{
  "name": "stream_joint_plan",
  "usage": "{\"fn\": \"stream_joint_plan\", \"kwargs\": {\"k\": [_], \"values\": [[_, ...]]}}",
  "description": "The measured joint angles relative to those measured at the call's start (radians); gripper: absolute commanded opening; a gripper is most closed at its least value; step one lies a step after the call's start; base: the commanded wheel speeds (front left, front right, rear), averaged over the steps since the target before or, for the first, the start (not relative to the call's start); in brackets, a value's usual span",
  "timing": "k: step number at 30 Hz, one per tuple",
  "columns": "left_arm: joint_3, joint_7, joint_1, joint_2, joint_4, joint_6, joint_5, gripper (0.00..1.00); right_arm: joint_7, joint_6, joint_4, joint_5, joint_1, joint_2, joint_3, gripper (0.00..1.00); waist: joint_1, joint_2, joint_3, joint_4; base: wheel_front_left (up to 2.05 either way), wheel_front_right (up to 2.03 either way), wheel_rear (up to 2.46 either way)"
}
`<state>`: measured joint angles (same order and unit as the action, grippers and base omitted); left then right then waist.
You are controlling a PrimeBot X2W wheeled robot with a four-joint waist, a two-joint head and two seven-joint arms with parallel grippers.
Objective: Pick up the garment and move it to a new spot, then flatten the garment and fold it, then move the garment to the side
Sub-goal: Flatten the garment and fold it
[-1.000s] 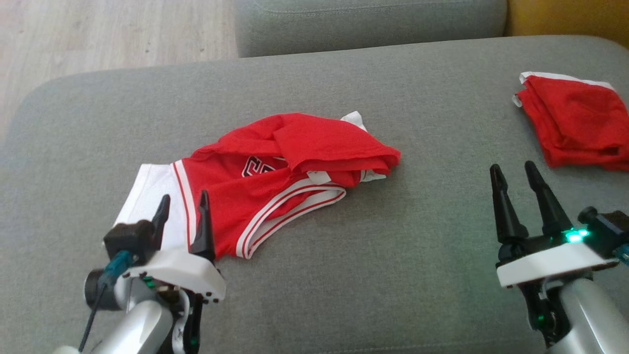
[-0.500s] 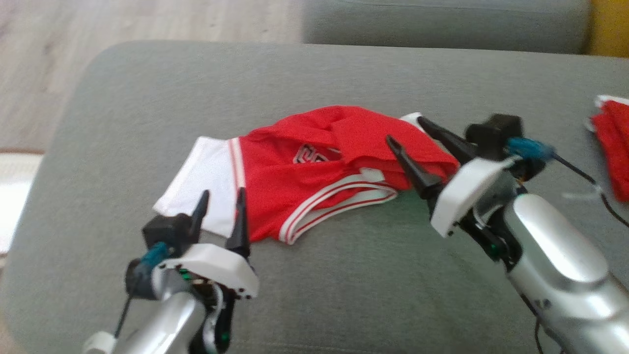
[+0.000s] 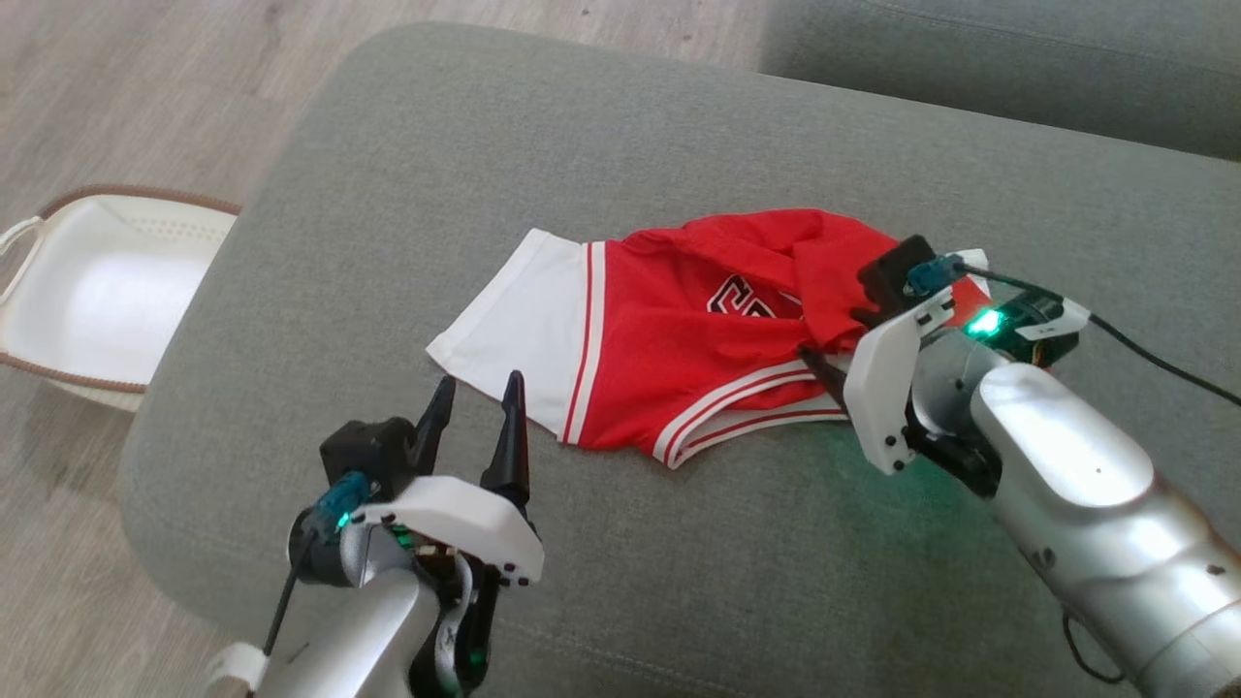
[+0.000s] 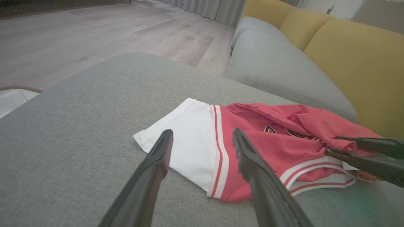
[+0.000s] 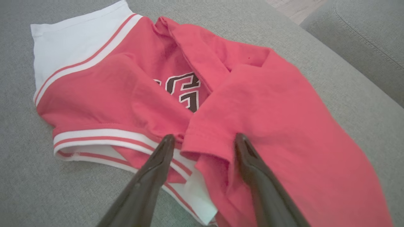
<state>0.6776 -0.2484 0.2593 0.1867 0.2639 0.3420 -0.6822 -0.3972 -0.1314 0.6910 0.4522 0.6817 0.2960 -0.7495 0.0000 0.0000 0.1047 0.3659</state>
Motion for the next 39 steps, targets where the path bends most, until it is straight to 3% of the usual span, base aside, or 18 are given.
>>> {"fn": "stream_joint_plan", "kwargs": {"k": [1,2,3,11,17,22,28,31,35,36,37,39], "values": [[-0.007,0.000,0.000,-0.002,0.000,0.000,0.004,1.00,0.005,0.000,0.009,-0.003,0.004,-0.002,0.005,0.57,0.0000,0.0000,0.001,0.003,0.00,0.00,0.00],[-0.011,-0.001,0.000,-0.003,0.001,0.000,0.006,1.00,0.015,0.000,0.017,-0.013,0.009,-0.003,0.010,0.03,0.0000,0.0000,0.002,0.003,0.00,0.00,0.00],[-0.013,-0.001,0.000,-0.002,0.003,0.000,0.007,1.00,0.023,0.000,0.028,-0.022,0.013,-0.004,0.015,0.00,0.0000,0.0000,0.002,0.001,0.00,0.00,0.00],[-0.037,-0.001,-0.009,-0.002,0.018,-0.011,0.015,1.00,0.114,0.000,0.032,-0.038,0.031,-0.010,0.042,0.00,0.0000,0.0000,-0.011,-0.047,0.00,0.00,0.00],[-0.046,-0.001,-0.013,0.009,0.023,-0.017,0.021,1.00,0.155,0.000,-0.103,0.093,0.025,0.022,0.122,0.00,0.0000,0.0000,-0.040,-0.129,0.00,0.00,0.00],[-0.055,0.000,-0.035,0.035,0.015,-0.014,0.020,1.00,-0.005,0.000,-0.273,0.281,-0.037,0.125,0.190,0.00,0.0000,0.0000,-0.056,-0.201,0.00,0.00,0.00],[-0.065,0.005,-0.039,0.045,-0.010,0.001,0.021,1.00,-0.300,0.000,-0.453,0.438,-0.197,0.329,0.210,0.00,0.0000,0.0000,-0.048,-0.268,0.00,0.00,0.00],[-0.062,0.011,-0.039,0.046,-0.014,0.001,0.021,1.00,-0.403,0.000,-0.479,0.482,-0.275,0.412,0.218,0.00,0.0000,0.0000,-0.032,-0.276,0.00,0.00,0.00],[-0.051,0.018,-0.033,0.046,-0.014,0.001,0.021,1.00,-0.458,0.000,-0.464,0.475,-0.346,0.443,0.232,0.00,0.0000,0.0000,-0.020,-0.267,0.00,0.00,0.00],[-0.049,0.018,-0.032,0.046,-0.014,0.001,0.021,1.00,-0.458,0.000,-0.448,0.459,-0.351,0.442,0.233,0.33,0.0000,0.0000,-0.019,-0.264,0.00,0.00,0.00],[-0.049,0.018,-0.031,0.046,-0.013,0.001,0.021,1.00,-0.456,0.000,-0.429,0.442,-0.352,0.438,0.235,1.00,0.0000,0.0000,-0.019,-0.262,0.00,0.00,0.00],[-0.048,0.019,-0.031,0.047,-0.012,0.001,0.021,1.00,-0.436,0.000,-0.397,0.418,-0.352,0.419,0.251,1.00,0.0000,0.0000,-0.022,-0.259,0.00,0.00,0.00]]}}
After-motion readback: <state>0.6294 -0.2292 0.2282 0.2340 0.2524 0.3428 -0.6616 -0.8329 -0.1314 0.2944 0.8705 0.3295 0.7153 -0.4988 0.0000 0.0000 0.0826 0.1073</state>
